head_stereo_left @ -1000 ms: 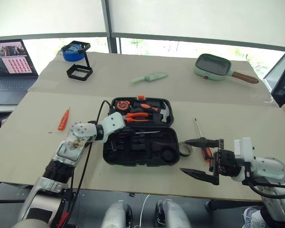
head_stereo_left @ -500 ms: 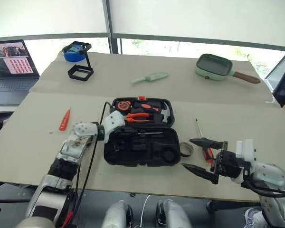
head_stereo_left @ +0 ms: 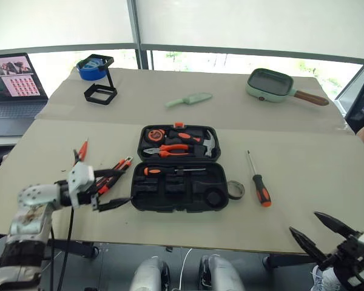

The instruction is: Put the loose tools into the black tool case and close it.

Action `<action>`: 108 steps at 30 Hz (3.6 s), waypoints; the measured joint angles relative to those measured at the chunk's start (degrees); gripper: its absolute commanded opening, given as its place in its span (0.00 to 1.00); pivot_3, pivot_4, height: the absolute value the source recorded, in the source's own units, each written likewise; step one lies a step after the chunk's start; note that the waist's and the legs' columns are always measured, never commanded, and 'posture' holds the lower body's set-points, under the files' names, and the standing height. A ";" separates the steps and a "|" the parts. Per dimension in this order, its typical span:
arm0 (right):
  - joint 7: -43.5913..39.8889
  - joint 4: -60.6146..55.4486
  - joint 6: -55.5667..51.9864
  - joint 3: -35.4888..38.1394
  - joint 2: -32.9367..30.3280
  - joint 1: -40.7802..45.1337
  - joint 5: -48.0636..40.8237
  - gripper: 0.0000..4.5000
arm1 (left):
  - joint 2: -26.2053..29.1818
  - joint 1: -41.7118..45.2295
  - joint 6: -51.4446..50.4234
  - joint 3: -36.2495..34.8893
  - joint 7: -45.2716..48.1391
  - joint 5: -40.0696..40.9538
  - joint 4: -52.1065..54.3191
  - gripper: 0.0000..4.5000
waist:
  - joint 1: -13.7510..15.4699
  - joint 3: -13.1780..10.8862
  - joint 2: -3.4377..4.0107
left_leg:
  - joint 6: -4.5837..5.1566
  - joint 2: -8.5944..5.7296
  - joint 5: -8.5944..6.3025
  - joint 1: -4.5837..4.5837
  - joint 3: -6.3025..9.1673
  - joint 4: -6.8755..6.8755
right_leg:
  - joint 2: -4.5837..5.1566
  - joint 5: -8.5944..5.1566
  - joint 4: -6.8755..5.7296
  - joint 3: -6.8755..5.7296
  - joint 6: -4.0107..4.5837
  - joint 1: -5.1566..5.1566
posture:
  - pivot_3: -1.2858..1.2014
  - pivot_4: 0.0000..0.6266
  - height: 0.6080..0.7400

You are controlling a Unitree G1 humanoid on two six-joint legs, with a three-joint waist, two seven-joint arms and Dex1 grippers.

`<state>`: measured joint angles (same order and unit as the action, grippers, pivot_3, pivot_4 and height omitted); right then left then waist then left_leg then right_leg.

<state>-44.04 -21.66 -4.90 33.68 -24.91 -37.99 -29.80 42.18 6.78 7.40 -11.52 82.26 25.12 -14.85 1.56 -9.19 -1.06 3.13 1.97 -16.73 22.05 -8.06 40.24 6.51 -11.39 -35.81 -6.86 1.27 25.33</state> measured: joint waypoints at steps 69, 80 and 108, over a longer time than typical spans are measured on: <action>-27.01 28.78 -15.40 -62.21 -9.46 84.94 29.49 0.23 | -5.53 -18.17 -11.08 -6.45 -17.53 8.60 29.83 1.00 | -2.10 -0.10 -0.10 | -0.21 -0.08 0.61 0.62 -0.28 0.16 | -0.32 0.24 -0.29 -0.27 0.32 0.77 | 0.52 0.24 1.00; -27.67 32.25 -15.10 -62.33 -8.89 86.68 33.33 0.71 | -5.55 -18.29 -10.96 -6.18 -17.82 8.48 29.96 1.00 | -2.25 -0.09 -0.11 | -0.25 -0.03 0.64 0.60 -0.30 0.14 | -0.40 0.38 -0.31 -0.27 0.58 0.79 | 0.52 0.24 1.00; -26.40 43.79 -3.14 -55.82 2.95 84.25 27.96 0.01 | -5.76 -16.73 -8.95 -5.84 -18.22 7.57 27.42 1.00 | -2.40 -0.09 -0.10 | -0.31 -0.02 0.68 0.49 -0.38 0.13 | -0.46 0.38 -0.36 -0.21 0.58 0.75 | 0.52 0.24 1.00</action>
<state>-70.45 22.13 -8.04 -22.14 -21.97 46.26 -1.84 36.43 -9.95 -1.55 -17.37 64.04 32.69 12.56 -0.84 -9.28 -1.16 2.82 1.94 -16.05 22.54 -8.45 40.37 6.06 -11.02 -36.18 -7.07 1.85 26.08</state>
